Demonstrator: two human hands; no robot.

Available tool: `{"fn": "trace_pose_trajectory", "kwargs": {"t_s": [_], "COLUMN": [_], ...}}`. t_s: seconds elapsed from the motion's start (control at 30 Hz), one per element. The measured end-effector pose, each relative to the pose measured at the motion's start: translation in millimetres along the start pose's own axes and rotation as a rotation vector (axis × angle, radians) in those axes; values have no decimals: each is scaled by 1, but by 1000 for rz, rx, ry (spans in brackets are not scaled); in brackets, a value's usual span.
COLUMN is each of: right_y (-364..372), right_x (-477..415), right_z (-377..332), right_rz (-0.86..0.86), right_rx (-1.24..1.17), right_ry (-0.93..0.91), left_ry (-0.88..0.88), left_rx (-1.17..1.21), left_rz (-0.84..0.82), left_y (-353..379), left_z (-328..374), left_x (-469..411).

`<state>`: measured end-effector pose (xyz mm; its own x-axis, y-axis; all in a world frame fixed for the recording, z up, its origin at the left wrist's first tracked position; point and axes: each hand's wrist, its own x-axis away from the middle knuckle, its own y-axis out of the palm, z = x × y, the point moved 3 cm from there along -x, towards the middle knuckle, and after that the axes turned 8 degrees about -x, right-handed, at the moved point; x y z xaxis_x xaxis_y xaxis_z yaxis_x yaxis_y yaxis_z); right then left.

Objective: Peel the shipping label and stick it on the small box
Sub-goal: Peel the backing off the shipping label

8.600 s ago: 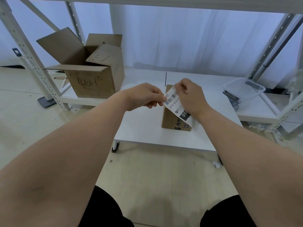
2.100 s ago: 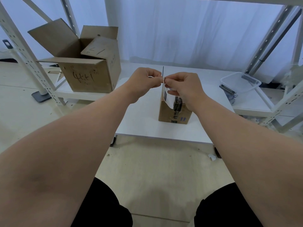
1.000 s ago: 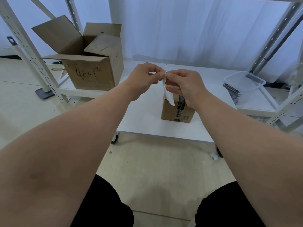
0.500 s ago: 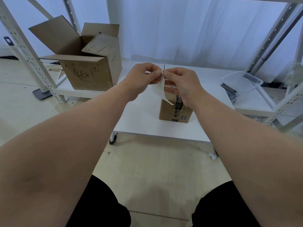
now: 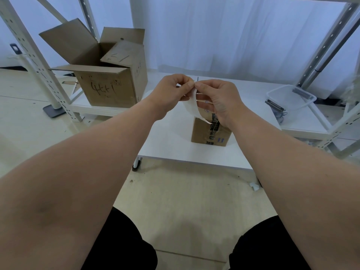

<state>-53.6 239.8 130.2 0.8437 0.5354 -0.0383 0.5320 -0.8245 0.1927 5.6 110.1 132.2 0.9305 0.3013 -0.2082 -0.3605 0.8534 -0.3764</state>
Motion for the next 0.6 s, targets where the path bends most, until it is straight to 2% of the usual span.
{"fn": "trace_pose_trajectory", "kwargs": {"t_s": [0.23,0.43,0.6], "right_y": [-1,-3,-4], "right_x": [-2,-3,-3], "right_z": [2,3,3], "right_rz": [9,38,58], "right_rx": [23,79,93], "right_ry": [0,0,-5], "left_ry": [10,25,15], "left_rx": [-68,-163,-141], "left_rz": [7,89,97], "left_y": [1,3,4], "left_z": [1,2,3], "left_x": [0,0,-1]}}
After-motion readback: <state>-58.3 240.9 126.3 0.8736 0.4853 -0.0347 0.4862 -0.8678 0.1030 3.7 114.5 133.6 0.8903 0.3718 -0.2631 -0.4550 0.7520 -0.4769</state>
